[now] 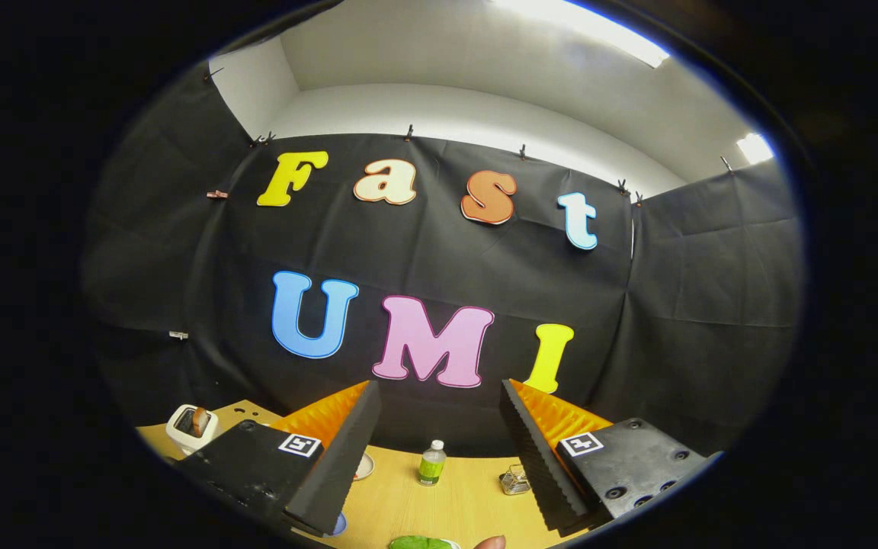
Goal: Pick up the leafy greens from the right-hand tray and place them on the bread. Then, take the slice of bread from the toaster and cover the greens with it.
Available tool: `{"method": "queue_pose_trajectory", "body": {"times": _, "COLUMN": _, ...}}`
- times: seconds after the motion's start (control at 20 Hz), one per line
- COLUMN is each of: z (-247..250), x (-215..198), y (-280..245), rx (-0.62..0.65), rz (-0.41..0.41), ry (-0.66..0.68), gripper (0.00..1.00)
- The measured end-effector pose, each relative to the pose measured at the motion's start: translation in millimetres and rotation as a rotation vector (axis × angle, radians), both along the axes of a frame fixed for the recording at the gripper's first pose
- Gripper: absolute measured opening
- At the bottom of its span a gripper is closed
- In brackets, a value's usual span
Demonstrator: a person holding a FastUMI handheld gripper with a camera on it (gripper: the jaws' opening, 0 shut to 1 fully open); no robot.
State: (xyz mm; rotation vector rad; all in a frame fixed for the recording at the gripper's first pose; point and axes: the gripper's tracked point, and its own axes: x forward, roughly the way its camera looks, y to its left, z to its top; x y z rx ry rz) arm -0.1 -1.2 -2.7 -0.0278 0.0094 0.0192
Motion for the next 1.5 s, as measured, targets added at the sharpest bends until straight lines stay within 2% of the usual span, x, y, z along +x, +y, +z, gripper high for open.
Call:
{"method": "queue_pose_trajectory", "body": {"times": 0.6, "z": -28, "x": 6, "y": 5, "rx": -0.019, "rz": 0.061, "ry": 0.063, "gripper": 0.98}}
{"method": "queue_pose_trajectory", "body": {"times": 0.8, "z": -93, "x": -3, "y": 11, "rx": 0.004, "rz": 0.162, "ry": 0.252, "gripper": 0.98}}
{"method": "queue_pose_trajectory", "body": {"times": 1.1, "z": -195, "x": -24, "y": 4, "rx": -0.040, "rz": 0.237, "ry": 0.441, "gripper": 0.98}}
{"method": "queue_pose_trajectory", "body": {"times": 1.35, "z": -294, "x": -47, "y": 12, "rx": -0.013, "rz": 0.327, "ry": 0.613, "gripper": 0.97}}
{"method": "queue_pose_trajectory", "body": {"times": 1.5, "z": -359, "x": -62, "y": 8, "rx": -0.014, "rz": 0.344, "ry": 0.744, "gripper": 0.97}}
